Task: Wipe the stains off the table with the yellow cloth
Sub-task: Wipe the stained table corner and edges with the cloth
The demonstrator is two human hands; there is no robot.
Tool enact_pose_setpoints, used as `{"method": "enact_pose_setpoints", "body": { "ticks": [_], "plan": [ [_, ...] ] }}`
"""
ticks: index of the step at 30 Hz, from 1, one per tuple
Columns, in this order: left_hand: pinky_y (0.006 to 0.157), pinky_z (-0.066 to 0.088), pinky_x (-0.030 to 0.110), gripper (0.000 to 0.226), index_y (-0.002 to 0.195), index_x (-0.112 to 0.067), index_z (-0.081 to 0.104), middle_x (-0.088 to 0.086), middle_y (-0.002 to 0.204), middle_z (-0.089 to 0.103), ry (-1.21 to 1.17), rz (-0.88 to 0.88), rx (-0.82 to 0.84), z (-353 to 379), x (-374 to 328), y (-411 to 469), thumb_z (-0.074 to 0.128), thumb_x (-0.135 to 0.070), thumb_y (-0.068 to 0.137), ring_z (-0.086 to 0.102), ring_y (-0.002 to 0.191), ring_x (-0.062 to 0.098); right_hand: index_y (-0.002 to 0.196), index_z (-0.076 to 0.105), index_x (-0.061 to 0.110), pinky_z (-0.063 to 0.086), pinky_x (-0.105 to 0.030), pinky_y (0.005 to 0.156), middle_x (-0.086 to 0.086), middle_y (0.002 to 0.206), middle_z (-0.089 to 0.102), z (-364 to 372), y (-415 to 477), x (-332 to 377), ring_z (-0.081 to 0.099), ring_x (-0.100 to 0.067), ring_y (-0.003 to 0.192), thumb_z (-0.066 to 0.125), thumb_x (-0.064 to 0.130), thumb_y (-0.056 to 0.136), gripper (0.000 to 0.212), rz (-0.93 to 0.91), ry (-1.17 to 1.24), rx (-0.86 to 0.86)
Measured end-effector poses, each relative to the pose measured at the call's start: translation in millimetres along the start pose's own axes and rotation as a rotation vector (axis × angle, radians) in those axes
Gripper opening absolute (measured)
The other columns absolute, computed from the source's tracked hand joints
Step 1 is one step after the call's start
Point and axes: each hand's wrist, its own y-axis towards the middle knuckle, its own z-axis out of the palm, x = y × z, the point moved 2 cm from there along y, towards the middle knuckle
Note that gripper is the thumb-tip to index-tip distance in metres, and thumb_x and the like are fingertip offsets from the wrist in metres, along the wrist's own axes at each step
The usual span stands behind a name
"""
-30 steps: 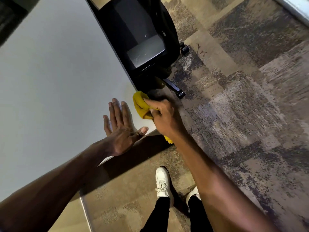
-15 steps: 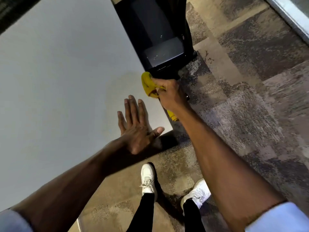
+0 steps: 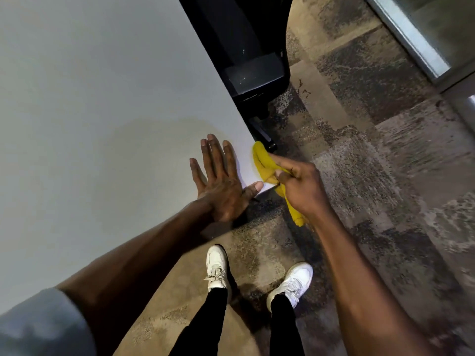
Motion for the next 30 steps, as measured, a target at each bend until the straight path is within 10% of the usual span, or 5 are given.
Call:
{"method": "enact_pose_setpoints", "body": {
  "ticks": [4, 8, 13, 18, 30],
  "plan": [
    [0.118, -0.031, 0.068, 0.119, 0.158, -0.013, -0.041, 0.017, 0.162, -0.056, -0.051, 0.028, -0.014, 1.7, -0.4, 5.1, 0.002, -0.092, 0.082, -0.055, 0.15, 0.036, 0.13, 0.075, 0.032, 0.06, -0.022, 0.092, 0.015, 0.122, 0.08, 9.9, -34.5, -19.9, 0.075, 0.0, 0.109, 0.052, -0.005, 0.102, 0.052, 0.047, 0.167, -0.193],
    [0.119, -0.032, 0.065, 0.107, 0.163, -0.012, -0.035, 0.017, 0.166, -0.051, -0.086, 0.075, -0.019, -3.0, -3.2, 2.5, 0.009, -0.081, 0.093, -0.049, 0.154, 0.035, 0.135, 0.074, 0.022, 0.061, -0.04, 0.103, 0.01, 0.117, 0.081, 41.5, -50.1, -29.7, 0.076, -0.01, 0.111, 0.06, 0.0, 0.1, 0.043, 0.075, 0.218, -0.512],
    [0.132, -0.004, 0.06, 0.079, 0.172, -0.02, -0.015, 0.012, 0.177, -0.033, -0.043, 0.229, -0.051, -21.0, 33.4, -7.3, 0.028, -0.054, 0.115, -0.031, 0.165, 0.03, 0.142, 0.067, 0.009, 0.058, -0.009, 0.082, 0.039, 0.09, 0.075, 84.3, -52.8, -22.8, 0.073, 0.015, 0.09, 0.059, -0.003, 0.1, 0.044, 0.057, 0.287, -0.754],
    [0.135, 0.013, 0.061, 0.078, 0.174, -0.01, 0.005, 0.018, 0.18, -0.015, 0.085, 0.516, -0.195, -35.3, 104.1, -31.1, 0.045, -0.039, 0.113, -0.015, 0.167, 0.045, 0.146, 0.064, 0.01, 0.059, -0.041, 0.108, -0.01, 0.134, 0.075, 113.2, -51.9, -7.5, 0.074, -0.018, 0.116, 0.066, 0.007, 0.101, 0.045, 0.178, 0.24, -0.971],
    [0.135, 0.005, 0.057, 0.075, 0.174, -0.029, -0.007, 0.009, 0.181, -0.022, 0.16, 0.468, -0.156, -31.4, 169.2, -43.9, 0.025, -0.059, 0.112, -0.021, 0.167, 0.041, 0.141, 0.068, 0.011, 0.055, -0.036, 0.104, -0.017, 0.131, 0.075, 213.4, -97.8, 19.0, 0.072, -0.034, 0.121, 0.071, 0.017, 0.102, 0.039, 0.323, 0.103, -0.928]
  ]
}}
